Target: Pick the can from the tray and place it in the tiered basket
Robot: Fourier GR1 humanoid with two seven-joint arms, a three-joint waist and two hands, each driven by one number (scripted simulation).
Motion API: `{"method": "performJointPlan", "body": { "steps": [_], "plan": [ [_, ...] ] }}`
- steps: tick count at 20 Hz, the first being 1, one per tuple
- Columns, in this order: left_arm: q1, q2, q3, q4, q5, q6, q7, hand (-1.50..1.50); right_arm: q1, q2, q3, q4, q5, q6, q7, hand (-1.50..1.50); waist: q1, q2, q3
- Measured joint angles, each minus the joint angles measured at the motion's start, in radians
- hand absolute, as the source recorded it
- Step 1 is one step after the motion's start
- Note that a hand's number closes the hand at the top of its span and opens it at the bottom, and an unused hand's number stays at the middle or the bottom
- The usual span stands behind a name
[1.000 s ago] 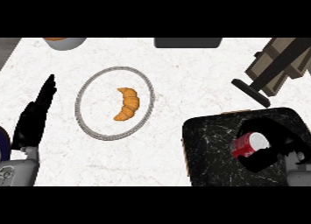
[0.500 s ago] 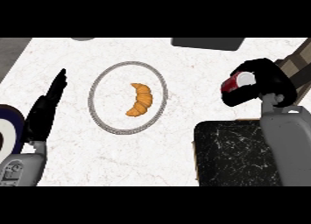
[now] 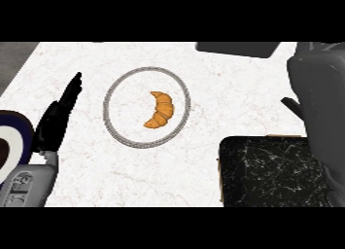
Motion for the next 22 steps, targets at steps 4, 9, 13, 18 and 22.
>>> {"method": "performJointPlan", "body": {
  "steps": [4,9,13,18,22],
  "plan": [
    [-0.006,-0.004,0.001,0.012,-0.003,0.004,-0.006,0.00,-0.172,-0.023,-0.011,0.128,0.144,-0.034,0.005,1.50,-0.009,0.000,0.001],
    [-0.002,0.006,0.018,0.015,0.001,0.005,-0.008,0.00,-0.360,-0.065,-0.033,0.338,0.270,-0.029,-0.004,1.50,-0.023,-0.003,0.003],
    [0.001,0.003,0.026,0.029,-0.002,0.015,-0.011,0.00,-0.487,-0.081,-0.085,0.500,0.299,-0.027,-0.022,1.50,-0.042,-0.004,0.004],
    [0.003,0.012,0.040,0.013,0.007,0.010,-0.005,0.00,-0.588,-0.122,-0.153,0.673,0.308,-0.063,-0.063,1.50,-0.053,-0.004,0.006],
    [0.002,0.015,0.050,0.021,0.003,0.017,-0.004,0.00,-0.622,-0.153,-0.163,0.796,0.335,-0.083,-0.099,1.50,-0.065,-0.004,0.007]
  ]
}}
